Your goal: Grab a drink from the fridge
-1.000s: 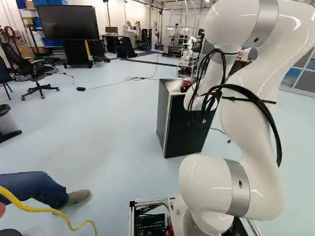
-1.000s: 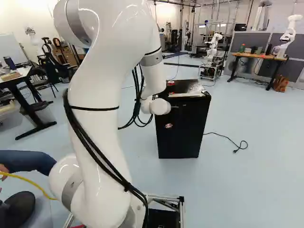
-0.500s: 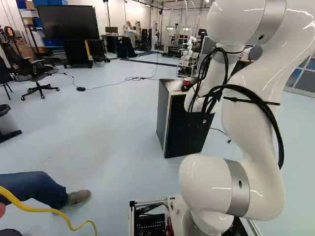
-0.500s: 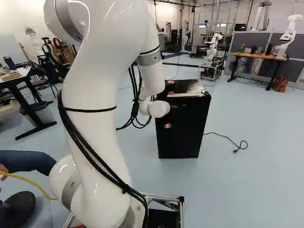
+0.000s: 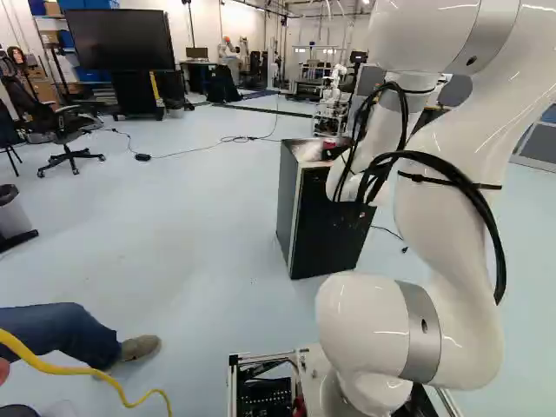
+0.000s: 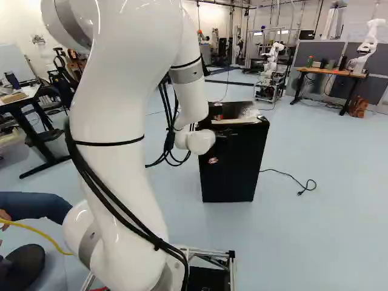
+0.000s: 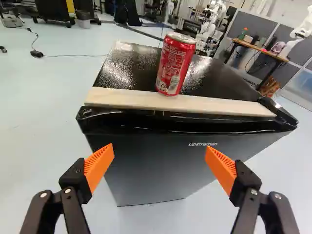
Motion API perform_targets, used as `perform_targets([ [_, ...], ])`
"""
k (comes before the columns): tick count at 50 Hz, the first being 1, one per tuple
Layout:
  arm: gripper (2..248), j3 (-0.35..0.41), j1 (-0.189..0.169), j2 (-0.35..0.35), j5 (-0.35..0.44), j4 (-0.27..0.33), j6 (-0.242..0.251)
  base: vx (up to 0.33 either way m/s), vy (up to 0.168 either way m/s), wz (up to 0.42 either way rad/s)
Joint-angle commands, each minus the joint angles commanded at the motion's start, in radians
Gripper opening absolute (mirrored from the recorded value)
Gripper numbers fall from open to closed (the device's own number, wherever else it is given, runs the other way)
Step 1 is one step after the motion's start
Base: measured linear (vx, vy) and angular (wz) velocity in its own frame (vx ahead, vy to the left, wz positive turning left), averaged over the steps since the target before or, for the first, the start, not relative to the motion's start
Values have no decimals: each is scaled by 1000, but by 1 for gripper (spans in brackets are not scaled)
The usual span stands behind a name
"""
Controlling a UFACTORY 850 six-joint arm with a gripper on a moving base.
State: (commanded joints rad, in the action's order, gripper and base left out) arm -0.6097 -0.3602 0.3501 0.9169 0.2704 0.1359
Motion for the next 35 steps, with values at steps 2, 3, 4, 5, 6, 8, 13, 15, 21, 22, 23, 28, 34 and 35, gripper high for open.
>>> perform_targets([
  [2,247,3,1,-2,8,-1,0,0,0,0],
  [3,247,4,1,-3,13,-1,0,0,0,0],
  [4,247,5,2,-4,17,-2,0,0,0,0],
  [5,247,6,2,-5,21,-2,0,0,0,0],
  [6,247,7,3,-5,25,-3,0,0,0,0],
  [8,247,8,4,-6,34,-5,0,0,0,0],
  [13,247,11,8,-8,55,-10,0,0,0,0],
  [15,247,11,9,-9,64,-12,0,0,0,0],
  [21,247,14,14,-11,89,-21,0,0,0,0],
  [22,247,14,14,-11,94,-22,0,0,0,0],
  [23,247,14,15,-11,98,-24,0,0,0,0],
  [28,247,16,19,-13,119,-33,0,0,0,0],
  [34,247,15,24,-12,144,-48,0,0,0,0],
  [35,247,14,25,-11,148,-51,0,0,0,0],
])
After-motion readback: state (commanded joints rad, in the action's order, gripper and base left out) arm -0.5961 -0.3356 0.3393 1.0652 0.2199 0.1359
